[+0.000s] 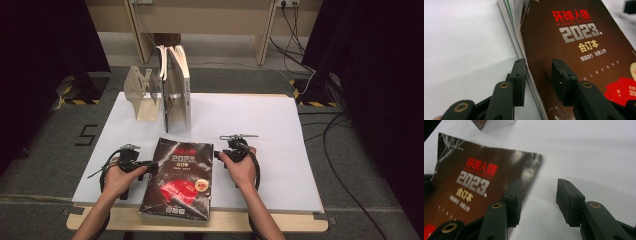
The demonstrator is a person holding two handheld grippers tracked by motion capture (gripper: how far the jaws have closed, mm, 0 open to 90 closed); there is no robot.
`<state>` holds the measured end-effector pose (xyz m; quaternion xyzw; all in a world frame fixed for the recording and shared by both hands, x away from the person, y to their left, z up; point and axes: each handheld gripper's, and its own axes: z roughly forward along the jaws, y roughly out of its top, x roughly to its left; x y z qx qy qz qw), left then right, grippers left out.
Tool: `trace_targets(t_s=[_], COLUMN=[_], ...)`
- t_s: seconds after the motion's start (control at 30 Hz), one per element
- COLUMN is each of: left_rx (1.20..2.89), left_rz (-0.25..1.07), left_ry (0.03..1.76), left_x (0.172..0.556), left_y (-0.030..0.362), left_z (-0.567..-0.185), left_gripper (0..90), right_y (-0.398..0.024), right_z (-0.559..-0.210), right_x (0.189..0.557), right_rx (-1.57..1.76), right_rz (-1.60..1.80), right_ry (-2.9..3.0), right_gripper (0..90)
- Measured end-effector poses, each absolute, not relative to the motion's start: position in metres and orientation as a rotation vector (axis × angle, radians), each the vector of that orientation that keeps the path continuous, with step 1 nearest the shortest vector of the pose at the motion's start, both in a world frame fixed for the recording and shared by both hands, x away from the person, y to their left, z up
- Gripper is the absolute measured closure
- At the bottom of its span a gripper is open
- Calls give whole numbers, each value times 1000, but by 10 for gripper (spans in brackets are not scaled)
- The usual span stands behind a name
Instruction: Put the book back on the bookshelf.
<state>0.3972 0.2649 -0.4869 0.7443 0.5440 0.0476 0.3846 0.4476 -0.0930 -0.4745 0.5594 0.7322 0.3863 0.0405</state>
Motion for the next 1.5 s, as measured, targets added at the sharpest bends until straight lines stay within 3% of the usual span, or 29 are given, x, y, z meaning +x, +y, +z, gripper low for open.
trace_targets(t_s=[0.17, 0.6, 1.5], left_rx=[1914, 1975, 2048], left_rz=[83, 152, 225], left_ry=[1351, 1334, 1321], left_x=[392, 388, 385], left_y=[256, 244, 234], left_z=[-487, -484, -482], left_gripper=[625, 583, 593], right_y=[-85, -76, -81], right_z=[-473, -475, -478], right_x=[464, 486, 476], right_rx=[1736, 1759, 1854], right_rz=[1157, 1103, 1152], right_ry=[2260, 2283, 2334], right_gripper=[567, 564, 588])
